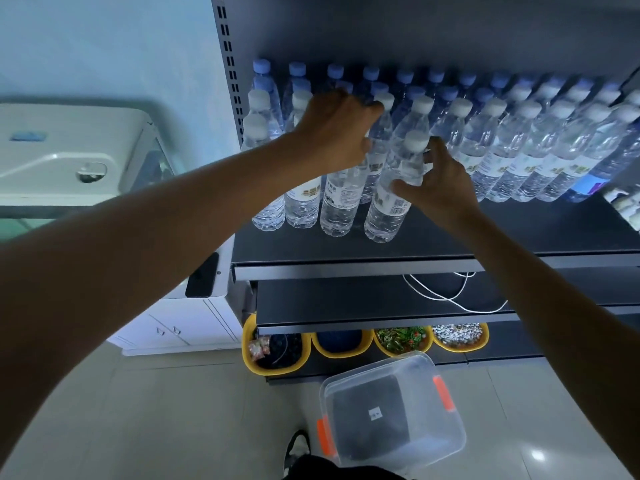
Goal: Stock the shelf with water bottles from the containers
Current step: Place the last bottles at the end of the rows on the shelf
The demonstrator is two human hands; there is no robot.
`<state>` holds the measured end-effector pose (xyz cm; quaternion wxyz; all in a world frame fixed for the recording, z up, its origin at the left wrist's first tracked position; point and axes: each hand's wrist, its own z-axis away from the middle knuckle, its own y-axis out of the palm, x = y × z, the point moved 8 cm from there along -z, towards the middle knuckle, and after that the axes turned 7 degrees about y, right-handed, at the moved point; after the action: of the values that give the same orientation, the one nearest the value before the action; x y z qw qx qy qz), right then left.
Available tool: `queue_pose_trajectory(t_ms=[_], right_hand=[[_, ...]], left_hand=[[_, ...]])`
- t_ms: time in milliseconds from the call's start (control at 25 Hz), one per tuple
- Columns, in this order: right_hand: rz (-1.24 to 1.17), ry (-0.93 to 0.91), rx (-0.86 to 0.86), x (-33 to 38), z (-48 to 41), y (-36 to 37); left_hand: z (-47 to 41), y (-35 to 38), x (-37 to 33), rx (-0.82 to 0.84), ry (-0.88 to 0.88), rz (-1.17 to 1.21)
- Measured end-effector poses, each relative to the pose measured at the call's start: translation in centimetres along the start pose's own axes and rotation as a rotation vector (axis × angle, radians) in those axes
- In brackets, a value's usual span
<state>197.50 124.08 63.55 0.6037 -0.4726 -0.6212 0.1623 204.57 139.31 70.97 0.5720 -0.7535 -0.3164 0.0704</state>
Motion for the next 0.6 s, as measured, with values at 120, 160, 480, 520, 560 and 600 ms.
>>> queue_pose_trajectory(t_ms=[120,160,480,520,560,600], right_hand=[[-0.012,-0.026,0.048,-0.2,-0.3,0.2],[-0.03,-0.032,0.063,-0.3,-0.3,0.2],[-0.012,0.112,0.019,-1.6,-1.4,1.0],[-0.011,0.118,0.024,-1.6,-1.4,1.2],[-0.032,0.122,0.031,-1.6,-1.4,1.3],[-0.076,0.124,0.038,-1.8,-1.4,1.3]], left_hand=[[0.2,0.1,0.2,-0.016,0.067,0.128],[0.4,0.2,0.5,-0.021,0.09,0.186],[0.7,-0.6,-0.2,-0.071,0.099,0.186],[0.5,-0.2,0.1,-0.034,0.093,0.197],[0.4,0.3,0.6,-0.004,0.092,0.214],[0.4,0.7,1.1,0.013,0.088,0.234]])
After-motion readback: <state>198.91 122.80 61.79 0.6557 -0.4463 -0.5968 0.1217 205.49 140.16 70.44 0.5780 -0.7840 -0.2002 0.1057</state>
